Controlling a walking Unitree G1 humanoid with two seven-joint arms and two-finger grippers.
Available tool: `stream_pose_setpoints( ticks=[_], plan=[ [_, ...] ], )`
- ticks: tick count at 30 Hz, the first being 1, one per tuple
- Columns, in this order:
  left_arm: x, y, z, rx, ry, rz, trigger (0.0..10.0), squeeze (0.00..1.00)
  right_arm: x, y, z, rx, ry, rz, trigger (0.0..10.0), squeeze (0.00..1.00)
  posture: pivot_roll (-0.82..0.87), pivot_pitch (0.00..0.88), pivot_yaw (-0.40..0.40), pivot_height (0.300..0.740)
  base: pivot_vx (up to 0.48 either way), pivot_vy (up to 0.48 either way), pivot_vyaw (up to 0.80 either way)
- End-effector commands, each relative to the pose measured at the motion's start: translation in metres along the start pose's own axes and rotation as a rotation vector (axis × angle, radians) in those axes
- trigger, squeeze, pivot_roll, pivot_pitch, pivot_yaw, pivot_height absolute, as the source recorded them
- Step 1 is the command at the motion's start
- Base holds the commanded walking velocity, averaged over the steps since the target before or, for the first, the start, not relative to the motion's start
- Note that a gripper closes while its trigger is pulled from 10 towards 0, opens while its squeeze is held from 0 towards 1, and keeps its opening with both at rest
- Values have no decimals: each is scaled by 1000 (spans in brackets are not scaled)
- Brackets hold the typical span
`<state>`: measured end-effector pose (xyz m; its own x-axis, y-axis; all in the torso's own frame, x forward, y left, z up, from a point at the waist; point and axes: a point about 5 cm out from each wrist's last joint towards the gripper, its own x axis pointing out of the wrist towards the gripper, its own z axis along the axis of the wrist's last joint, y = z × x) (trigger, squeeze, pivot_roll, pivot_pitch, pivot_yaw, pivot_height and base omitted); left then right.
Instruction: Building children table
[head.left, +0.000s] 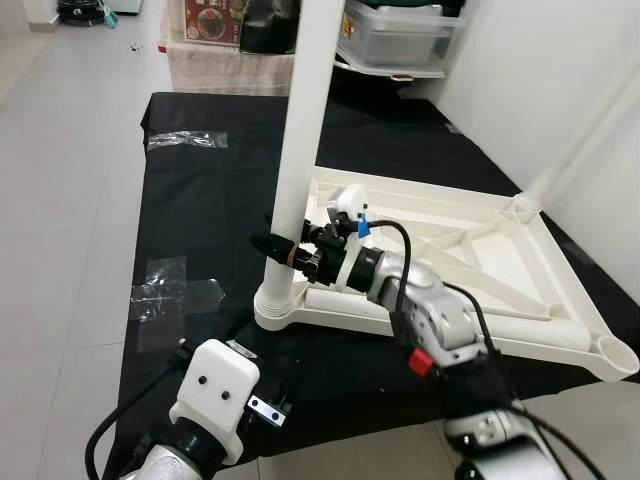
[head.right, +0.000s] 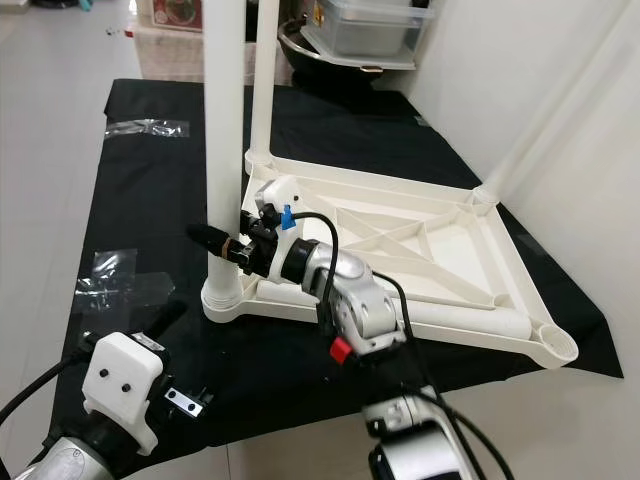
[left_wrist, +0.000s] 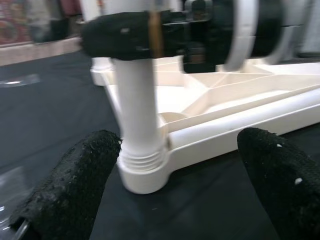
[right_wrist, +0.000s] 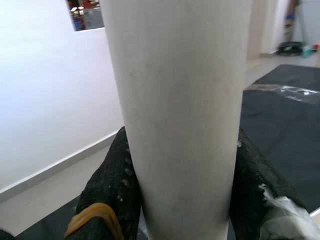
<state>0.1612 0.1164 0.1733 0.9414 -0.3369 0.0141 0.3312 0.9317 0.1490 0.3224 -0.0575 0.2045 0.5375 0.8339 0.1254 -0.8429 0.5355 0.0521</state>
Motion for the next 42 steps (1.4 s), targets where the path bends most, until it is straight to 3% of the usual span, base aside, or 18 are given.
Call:
stream_pose_setpoints(
  ticks=[1, 4, 5, 6, 7, 10, 14, 16, 20, 21, 22, 26, 27, 28, 30, 31, 38, 42],
  plan=[
    [0, 0, -1, -21, 7, 4, 10000, 0, -14, -15, -7, 34, 24, -125, 0, 0, 120, 73, -161, 740, 0, 0, 0],
    [2, 7, -1, -5, 6, 37, 10000, 0, -25, -22, -9, 8, 30, -336, 0, 0, 110, 88, -152, 740, 0, 0, 0],
    [4, 10, -1, -3, 3, 53, 10000, 0, -31, -29, -11, -7, 45, -478, 0, 0, 104, 92, -146, 740, 0, 0, 0],
    [4, 10, -1, -3, 3, 53, 10000, 0, -31, -29, -11, -7, 45, -478, 0, 0, 104, 92, -146, 740, 0, 0, 0],
    [4, 12, -1, -2, 2, 64, 10000, 0, -36, -33, -12, -17, 57, -571, 0, 0, 104, 92, -146, 740, 0, 0, 0],
    [7, 18, 0, 2, -5, 90, 10000, 0, -60, -43, -15, -15, 79, -1004, 0, 0, 97, 95, -137, 740, 0, 0, 0],
    [7, 19, 0, 0, -6, 93, 10000, 0, -64, -42, -15, -4, 79, -1089, 0, 0, 97, 95, -137, 740, 0, 0, 0],
    [8, 16, 1, -1, -10, 85, 10000, 0, -68, -28, -23, 90, 86, -1278, 0, 0, 111, 101, -141, 740, 0, 0, 0],
    [8, 14, 2, 0, -11, 77, 10000, 0, -58, -14, -30, 180, 98, -1332, 0, 0, 112, 101, -142, 740, 0, 0, 0],
    [8, 14, 1, 0, -8, 75, 10000, 0, -48, -10, -30, 198, 89, -1262, 7098, 0, 111, 102, -141, 740, 0, 0, 0],
    [7, 13, 1, 1, -5, 75, 10000, 0, -41, -10, -30, 208, 78, -1190, 10000, 0, 114, 101, -146, 740, 0, 0, 0],
    [7, 14, 0, 3, -2, 75, 10000, 0, -37, -14, -27, 202, 65, -1113, 10000, 0, 112, 100, -146, 740, 0, 0, 0],
    [8, 14, 0, 3, -1, 76, 10000, 0, -45, -25, -25, 162, 61, -1121, 10000, 1000, 106, 100, -143, 740, 0, 0, 0],
    [8, 14, 0, 3, -1, 76, 10000, 0, -45, -25, -25, 162, 61, -1121, 10000, 1000, 106, 100, -143, 740, 0, 0, 0],
    [9, 15, -1, 3, 1, 75, 10000, 0, -58, -43, -17, 106, 34, -1128, 10000, 1000, 103, 101, -141, 740, 0, 0, 0],
    [9, 15, -2, 0, 2, 76, 10000, 0, -62, -50, -13, 113, 14, -1100, 10000, 0, 98, 107, -139, 740, 0, 0, 0],
    [9, 15, -2, -1, 6, 75, 10000, 0, -74, -69, -2, 83, -23, -1003, 10000, 0, 100, 107, -138, 740, 0, 0, 0],
    [9, 14, -3, -3, 8, 70, 10000, 0, -80, -95, 20, 81, -112, -718, 10000, 0, 106, 102, -140, 740, 0, 0, 0]
  ],
)
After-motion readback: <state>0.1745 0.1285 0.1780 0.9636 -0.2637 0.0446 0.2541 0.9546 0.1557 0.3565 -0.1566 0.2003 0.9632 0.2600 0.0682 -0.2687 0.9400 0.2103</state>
